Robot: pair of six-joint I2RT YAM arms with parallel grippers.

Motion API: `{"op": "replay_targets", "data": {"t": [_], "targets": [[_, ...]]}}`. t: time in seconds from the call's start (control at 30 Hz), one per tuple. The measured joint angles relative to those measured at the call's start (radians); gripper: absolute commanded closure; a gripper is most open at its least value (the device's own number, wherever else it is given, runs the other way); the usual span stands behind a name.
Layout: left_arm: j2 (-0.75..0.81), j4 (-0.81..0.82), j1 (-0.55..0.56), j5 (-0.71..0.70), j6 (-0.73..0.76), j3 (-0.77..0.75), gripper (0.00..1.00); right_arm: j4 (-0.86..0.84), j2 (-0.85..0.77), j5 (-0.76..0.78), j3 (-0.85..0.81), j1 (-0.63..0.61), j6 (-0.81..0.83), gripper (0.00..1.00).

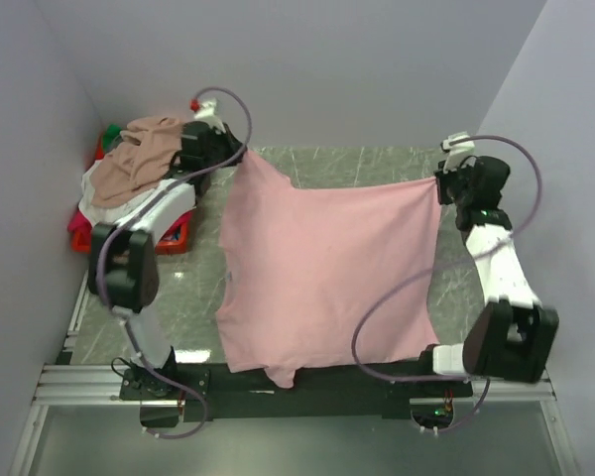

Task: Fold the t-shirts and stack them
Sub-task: Flatten the tshirt out

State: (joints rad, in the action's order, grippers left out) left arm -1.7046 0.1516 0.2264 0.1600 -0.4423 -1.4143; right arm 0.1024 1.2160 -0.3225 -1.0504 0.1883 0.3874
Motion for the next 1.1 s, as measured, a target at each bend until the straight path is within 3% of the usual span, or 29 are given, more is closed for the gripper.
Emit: {"op": "replay_targets", "data": {"t": [0.1,0.2,0.4,0.53,0.77,1.1], "targets": [[-0.238,-0.014,-0.001,0.003,0.002,-0.076,1.00,-0.072,0.218,0.006,-0.007,-0.005,0.005,1.00],[-0.469,-0.068,-0.004,0.004,0.001,-0.249,1.00,-0.103,0.436,0.033,-0.084,-0.021,0.016,1.00],[-0.682,-0.159,-0.015,0.005,-0.001,-0.547,1.00,-0.101,0.709,0.123,-0.306,-0.076,0.051,1.00],[-0.714,-0.173,-0.035,0.016,-0.016,-0.667,1.00,-0.105,0.776,0.166,-0.409,-0.088,0.053,1.00],[-0.715,-0.147,-0.075,0.051,-0.042,-0.689,1.00,-0.131,0.786,0.204,-0.451,-0.086,0.040,1.00],[-0.694,-0.041,-0.075,0.134,-0.053,-0.546,1.00,-0.141,0.793,0.204,-0.477,-0.086,0.023,1.00]]}}
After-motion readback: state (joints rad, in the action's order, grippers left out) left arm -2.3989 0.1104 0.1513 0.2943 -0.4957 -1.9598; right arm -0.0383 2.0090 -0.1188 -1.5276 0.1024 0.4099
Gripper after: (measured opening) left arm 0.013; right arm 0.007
